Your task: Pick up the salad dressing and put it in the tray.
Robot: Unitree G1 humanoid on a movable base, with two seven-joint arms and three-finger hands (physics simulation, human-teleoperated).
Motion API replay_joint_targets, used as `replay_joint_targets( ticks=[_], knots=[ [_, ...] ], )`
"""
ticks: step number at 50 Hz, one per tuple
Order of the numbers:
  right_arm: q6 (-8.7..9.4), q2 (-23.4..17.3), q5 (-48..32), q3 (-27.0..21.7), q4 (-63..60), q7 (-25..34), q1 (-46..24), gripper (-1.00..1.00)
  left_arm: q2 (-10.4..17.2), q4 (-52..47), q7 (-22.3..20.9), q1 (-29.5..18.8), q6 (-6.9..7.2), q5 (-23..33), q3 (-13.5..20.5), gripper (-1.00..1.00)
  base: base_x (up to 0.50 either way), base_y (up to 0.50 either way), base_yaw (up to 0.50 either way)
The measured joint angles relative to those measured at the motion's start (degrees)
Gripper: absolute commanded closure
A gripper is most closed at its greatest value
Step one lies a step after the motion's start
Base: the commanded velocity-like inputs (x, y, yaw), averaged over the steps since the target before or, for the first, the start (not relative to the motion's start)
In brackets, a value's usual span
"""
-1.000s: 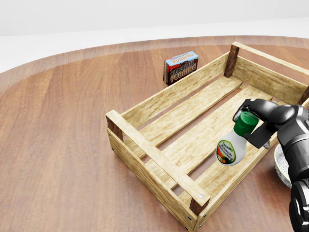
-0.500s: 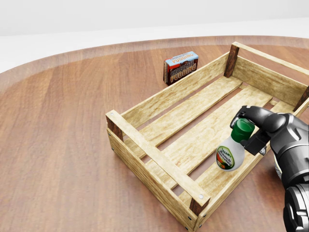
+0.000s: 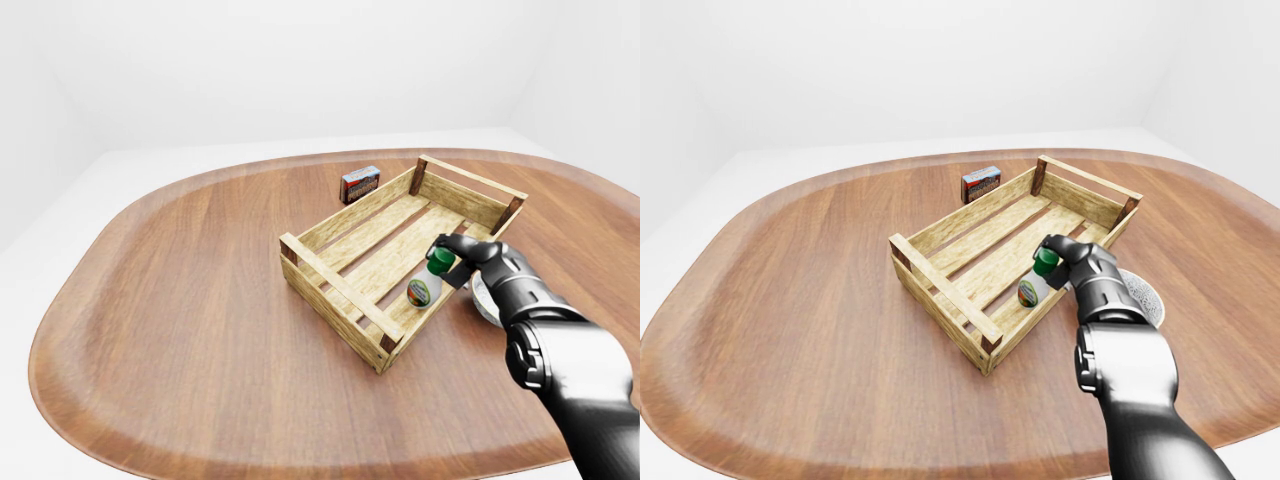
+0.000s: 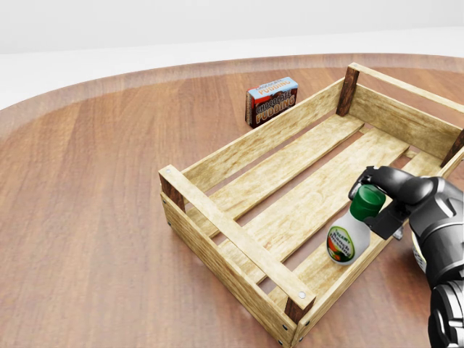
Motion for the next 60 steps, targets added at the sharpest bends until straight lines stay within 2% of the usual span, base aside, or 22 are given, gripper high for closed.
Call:
replay_joint_targets(
  ticks=[5, 6, 24, 33, 40, 45, 51, 56, 60],
  knots=[
    [0.00, 0.0, 0.1, -0.2, -0.1, -0.2, 0.3, 0.98, 0.0, -0.1, 0.0, 0.0, 0.00, 0.0, 0.0, -1.00, 0.00, 0.00, 0.00],
    [0.00, 0.1, 0.1, -0.3, -0.1, -0.2, 0.3, -1.00, -0.1, -0.1, 0.0, 0.0, 0.00, 0.1, 0.0, -1.00, 0.00, 0.00, 0.00],
    [0.00, 0.0, -2.2, 1.5, -0.8, 1.8, -0.1, -1.00, -0.2, -0.4, -0.1, 0.1, 0.00, 0.1, 0.1, -1.00, 0.00, 0.00, 0.00],
    [0.00, -0.3, -2.2, 0.9, -0.8, 3.2, -0.2, -1.00, -0.2, -0.6, -0.1, 0.1, 0.00, 0.0, 0.2, -1.00, 0.00, 0.00, 0.00],
    [0.00, -2.5, -4.2, 1.6, -0.6, 6.2, -2.7, -1.00, -0.1, -0.7, 0.0, 0.0, 0.00, -0.2, 0.3, -1.00, 0.00, 0.00, 0.00],
    [0.00, -7.3, -8.8, 3.6, -0.8, 10.6, -11.3, -1.00, -0.2, -1.0, 0.2, 0.0, 0.00, -0.4, 0.1, -1.00, 0.00, 0.00, 0.00],
    [0.00, -13.1, -14.7, 4.6, -1.3, 15.4, -29.4, -1.00, -0.3, -1.3, 0.3, -0.1, 0.00, -0.6, -0.1, -1.00, 0.00, 0.00, 0.00],
    [0.00, -16.2, -18.7, 4.4, -1.8, 15.4, -45.0, -1.00, -0.4, -1.6, 0.4, -0.2, 0.00, -0.9, -0.2, -1.00, 0.00, 0.00, 0.00],
    [0.00, -17.3, -19.7, 2.9, -2.1, 15.4, -54.3, -1.00, -0.6, -2.0, 0.5, -0.3, 0.00, -1.0, -0.4, -1.00, 0.00, 0.00, 0.00]
  ],
)
